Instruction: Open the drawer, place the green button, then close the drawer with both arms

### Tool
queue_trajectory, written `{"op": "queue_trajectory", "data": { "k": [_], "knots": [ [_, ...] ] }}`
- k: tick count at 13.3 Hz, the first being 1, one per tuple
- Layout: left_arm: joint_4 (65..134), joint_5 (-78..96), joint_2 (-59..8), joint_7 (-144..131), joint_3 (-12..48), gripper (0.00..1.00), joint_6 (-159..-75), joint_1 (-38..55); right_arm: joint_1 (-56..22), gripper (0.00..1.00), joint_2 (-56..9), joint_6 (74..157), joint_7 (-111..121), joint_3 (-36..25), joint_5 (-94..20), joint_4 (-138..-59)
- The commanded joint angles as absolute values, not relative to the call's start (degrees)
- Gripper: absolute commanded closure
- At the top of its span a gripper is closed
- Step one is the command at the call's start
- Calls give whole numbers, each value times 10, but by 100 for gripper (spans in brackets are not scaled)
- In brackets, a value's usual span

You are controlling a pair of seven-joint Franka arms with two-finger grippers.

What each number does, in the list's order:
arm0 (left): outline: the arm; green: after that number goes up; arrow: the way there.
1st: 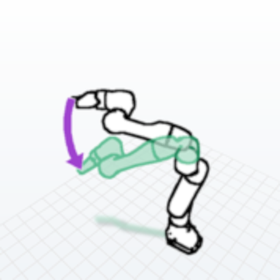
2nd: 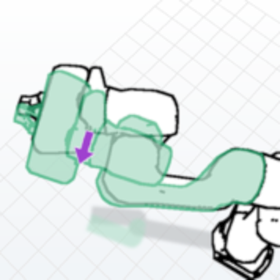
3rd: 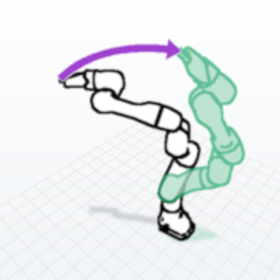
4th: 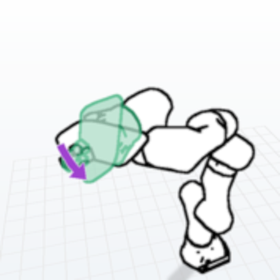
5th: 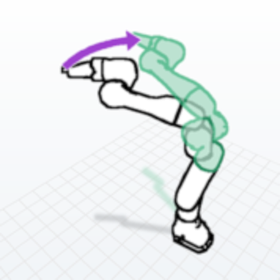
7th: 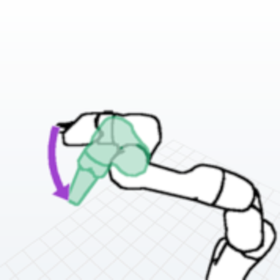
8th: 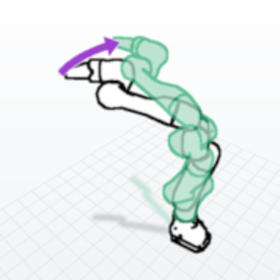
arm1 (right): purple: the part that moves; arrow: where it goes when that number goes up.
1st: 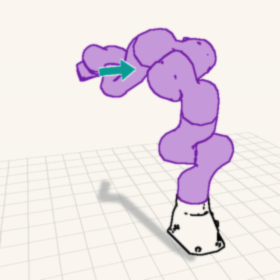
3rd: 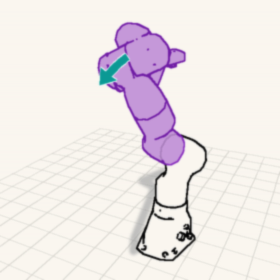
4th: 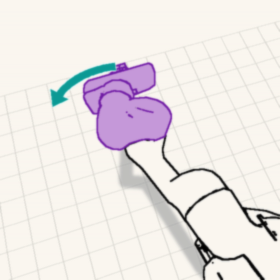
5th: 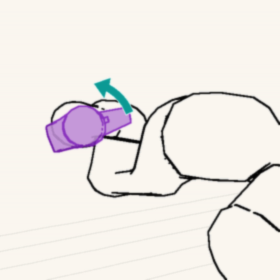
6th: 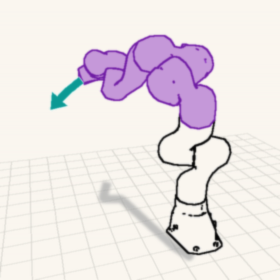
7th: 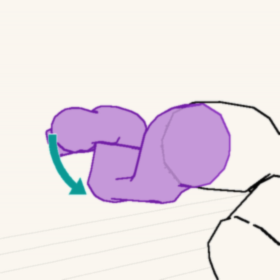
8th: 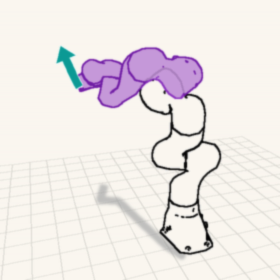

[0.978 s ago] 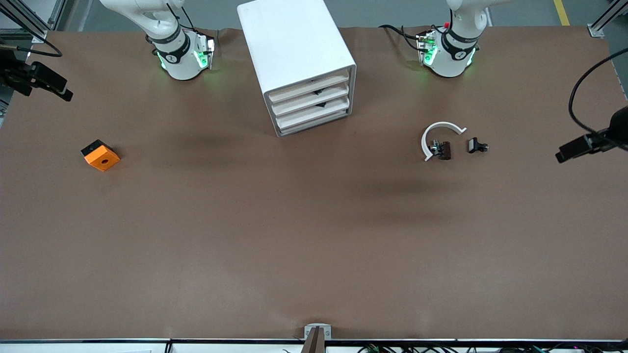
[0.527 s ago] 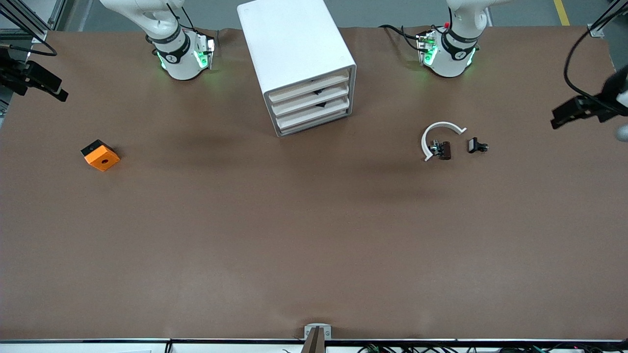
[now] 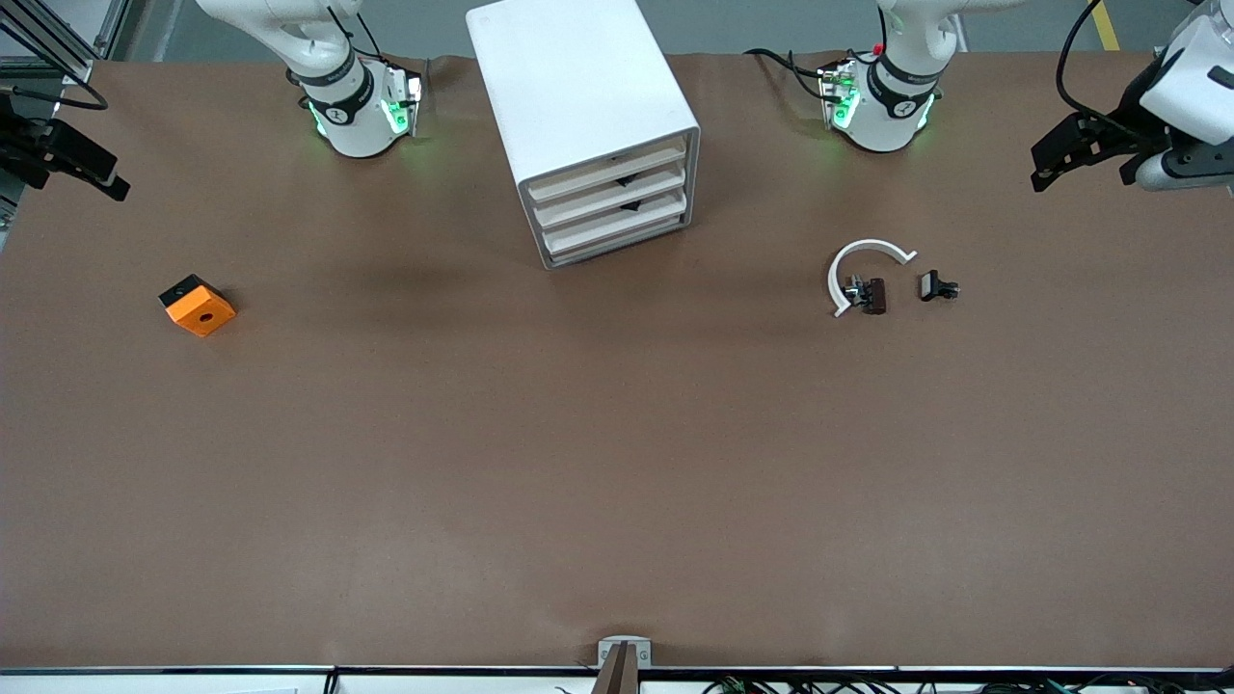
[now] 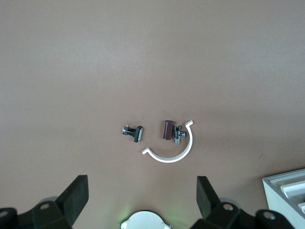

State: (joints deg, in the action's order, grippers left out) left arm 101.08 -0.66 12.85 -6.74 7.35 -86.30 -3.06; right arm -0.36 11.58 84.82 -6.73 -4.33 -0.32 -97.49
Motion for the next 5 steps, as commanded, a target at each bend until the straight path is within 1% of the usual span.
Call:
{"op": "queue_trajectory", "data": {
  "k": [1, 5],
  "knots": [
    [1002, 2, 114, -41, 65, 0, -875, -32, 5, 0, 109, 844, -75, -39, -11, -962],
    [955, 1, 82, -43, 59, 0, -870, -31, 4, 0, 109, 845, -75, -38, -10, -962]
  ]
}}
